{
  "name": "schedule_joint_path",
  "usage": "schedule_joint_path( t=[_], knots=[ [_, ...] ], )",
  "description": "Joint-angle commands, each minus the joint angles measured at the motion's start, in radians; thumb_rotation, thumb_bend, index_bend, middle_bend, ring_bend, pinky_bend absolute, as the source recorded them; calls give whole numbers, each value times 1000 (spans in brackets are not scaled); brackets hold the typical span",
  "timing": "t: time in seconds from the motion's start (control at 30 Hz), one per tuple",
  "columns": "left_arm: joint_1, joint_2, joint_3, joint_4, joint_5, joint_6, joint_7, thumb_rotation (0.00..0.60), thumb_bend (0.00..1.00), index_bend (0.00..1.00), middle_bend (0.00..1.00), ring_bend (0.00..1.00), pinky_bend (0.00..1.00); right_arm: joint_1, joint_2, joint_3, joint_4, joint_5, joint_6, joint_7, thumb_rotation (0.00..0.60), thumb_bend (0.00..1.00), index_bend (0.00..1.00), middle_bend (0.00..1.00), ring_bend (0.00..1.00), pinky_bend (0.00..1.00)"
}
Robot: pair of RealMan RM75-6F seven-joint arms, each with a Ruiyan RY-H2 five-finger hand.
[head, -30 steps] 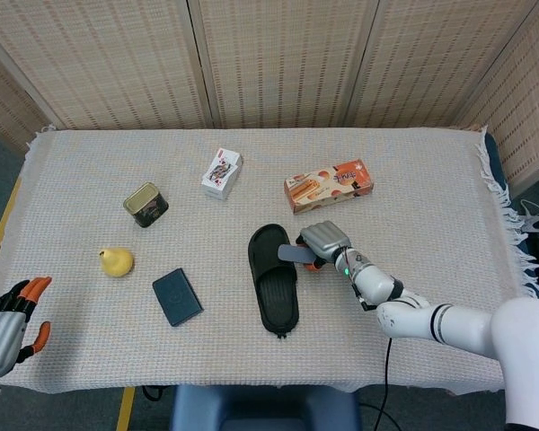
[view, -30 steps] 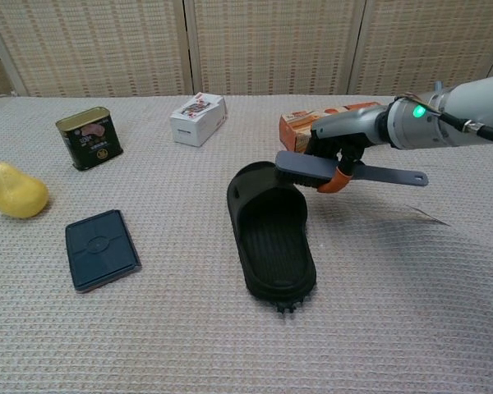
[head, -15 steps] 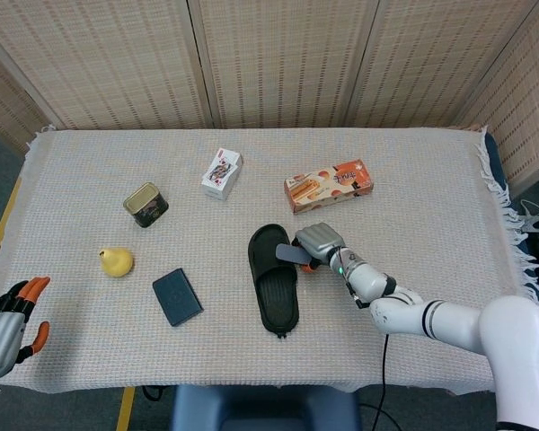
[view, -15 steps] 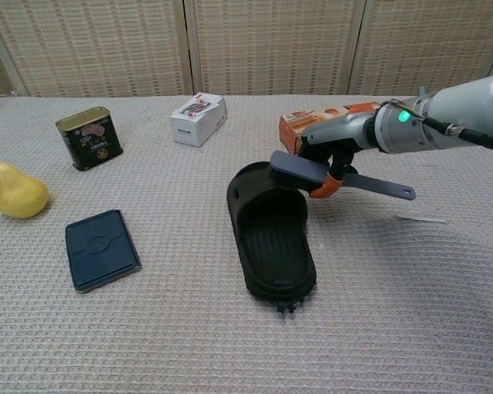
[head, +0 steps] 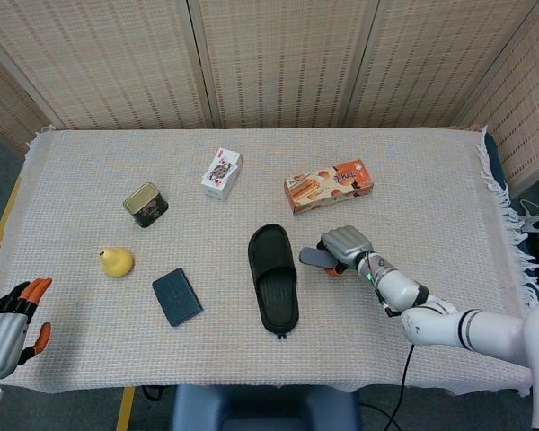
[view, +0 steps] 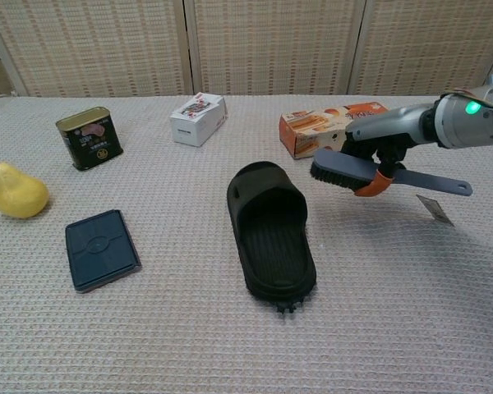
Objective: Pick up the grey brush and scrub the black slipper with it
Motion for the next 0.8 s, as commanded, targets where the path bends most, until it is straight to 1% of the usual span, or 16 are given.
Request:
schedule_joint_path(
  t=[0.03,0.13,0.23,0.37,0.47,0.53,0.57,0.63,0.7,0.77,0.8],
  knots=[
    [-3,-2,-1,1,-3,-6,2,600,489,75,98,88,226,-59,76,-47,-73,-59,24,7,600,405,713,600,552,713],
    [-6,-6,-4,3,-7,-10,7,600,490,75,98,88,204,-99,74,-87,-72,-93,58,-18,600,405,660,600,548,708],
    [-8,-8,-2,1,-3,-13,9,600,491,75,98,88,194,-130,48,-105,-48,-120,76,-25,600,405,644,599,543,706],
    [-10,-10,0,-1,-1,-17,13,600,490,75,98,90,201,-162,4,-112,3,-150,53,0,600,405,634,600,538,705],
    [-11,-12,-2,0,-8,-19,19,600,490,75,100,91,194,-173,-22,-110,40,-179,32,13,600,404,593,598,512,694],
    [-11,-12,-2,-1,-10,-22,19,600,491,76,100,93,192,-182,-34,-107,56,-203,31,19,600,403,542,576,482,678],
    [-11,-11,-2,-1,-11,-24,19,600,492,77,100,93,192,-185,-36,-106,60,-210,30,22,600,403,480,539,451,659],
    [-12,-11,-1,-2,-13,-25,20,600,492,77,100,93,192,-190,-37,-104,66,-221,23,26,600,403,319,454,384,610],
    [-12,-11,0,-3,-12,-26,20,600,492,77,100,93,192,-193,-33,-101,69,-231,17,30,600,403,117,351,296,537],
    [-11,-11,1,-3,-11,-26,22,600,493,77,100,94,193,-195,-25,-98,66,-240,16,29,600,402,19,273,226,479],
    [-11,-11,1,-3,-11,-26,22,600,493,77,100,95,194,-196,-20,-97,61,-243,17,28,600,398,3,243,197,453]
  ],
)
